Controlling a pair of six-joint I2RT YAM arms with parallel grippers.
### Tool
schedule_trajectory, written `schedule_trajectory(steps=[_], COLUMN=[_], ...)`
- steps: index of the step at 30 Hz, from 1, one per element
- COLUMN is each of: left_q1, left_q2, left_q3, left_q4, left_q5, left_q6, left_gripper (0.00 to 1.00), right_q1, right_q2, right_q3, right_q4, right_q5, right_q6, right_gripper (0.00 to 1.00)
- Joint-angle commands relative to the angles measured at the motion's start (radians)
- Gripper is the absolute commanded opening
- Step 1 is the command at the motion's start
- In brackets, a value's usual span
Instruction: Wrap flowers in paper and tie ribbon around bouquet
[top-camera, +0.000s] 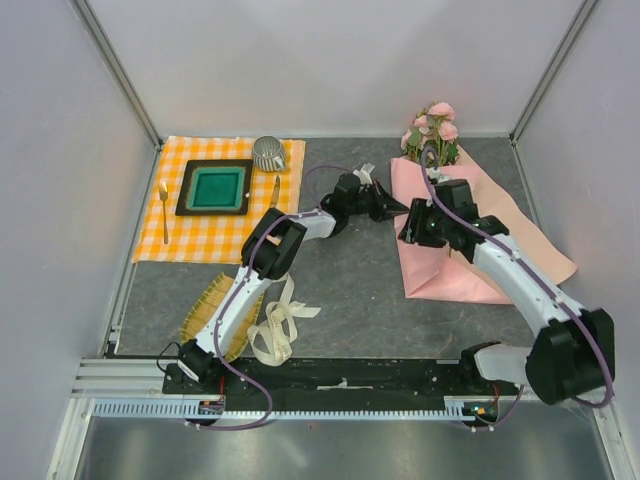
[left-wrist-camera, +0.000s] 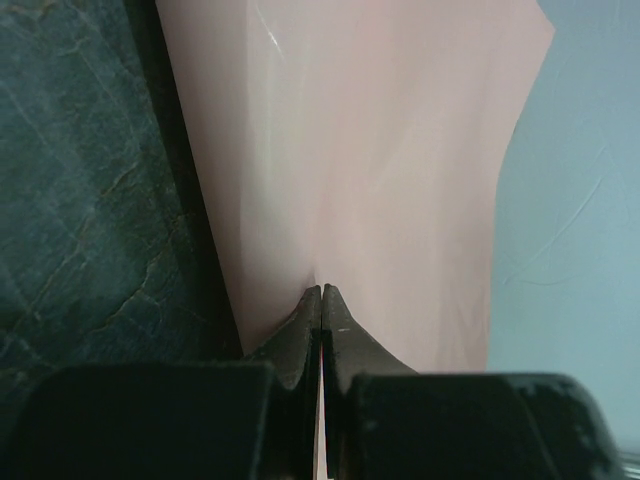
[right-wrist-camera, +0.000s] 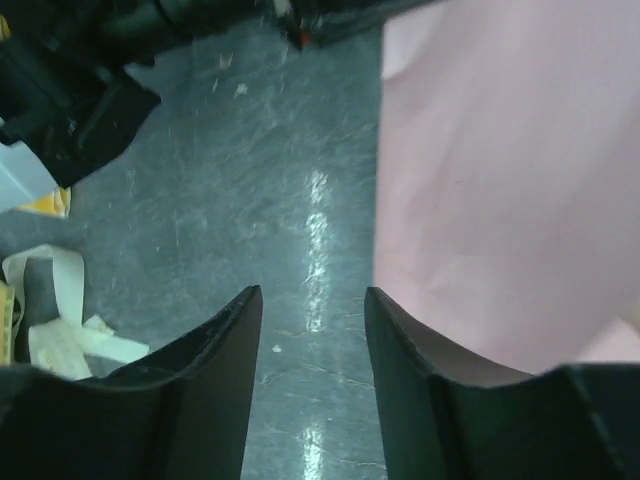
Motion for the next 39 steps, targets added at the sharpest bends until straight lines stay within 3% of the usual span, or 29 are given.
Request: schedule_trajectory(steps=[1,2,5,11,21,33,39], left_q1=[-0.003,-0.003,-0.003,0.0,0.016,0.052,0.059], left_q2=[-0.022,-0.026,-0.033,-0.031,-0.011,0.168,0.225], left_q3=[-0.007,-0.01,-0.012,-0.006,0.051,0.369,0.443], left_q4=[0.0,-0.005,-0.014,-0.012,-0.077,-0.181,-0.2], left_q5=[-0.019,-0.025,-0.034,-0.072,-0.264,-0.414,-0.479], left_q6=[-0.026,-0.026,-0.026,-0.047,-0.099,-0.121,-0.083], left_gripper=[0.02,0.02,0.02,0.02,0.02,0.02,0.02], right_q1=[0.002,0.002,0.001,-0.001,-0.001,-0.001,-0.001], right_q2=[0.126,0.16,0.212,0.21,0.173,0.15,0.119], right_q3=[-0.106,-0.127,-0.161,-0.236,-0.313,-0.353,-0.354], right_q4=[0.191,0.2,0.199,0.186,0.165,0.172,0.163], right_q5=[-0.278,-0.24,-0.171,-0.109,-0.064,-0.094,-0.106], right_q6=[0.044,0.043,0.011,0.035,0.07,0.086,0.101], right_gripper=[0.49,0.41,0.3,0.21,0.14,0.1,0.1])
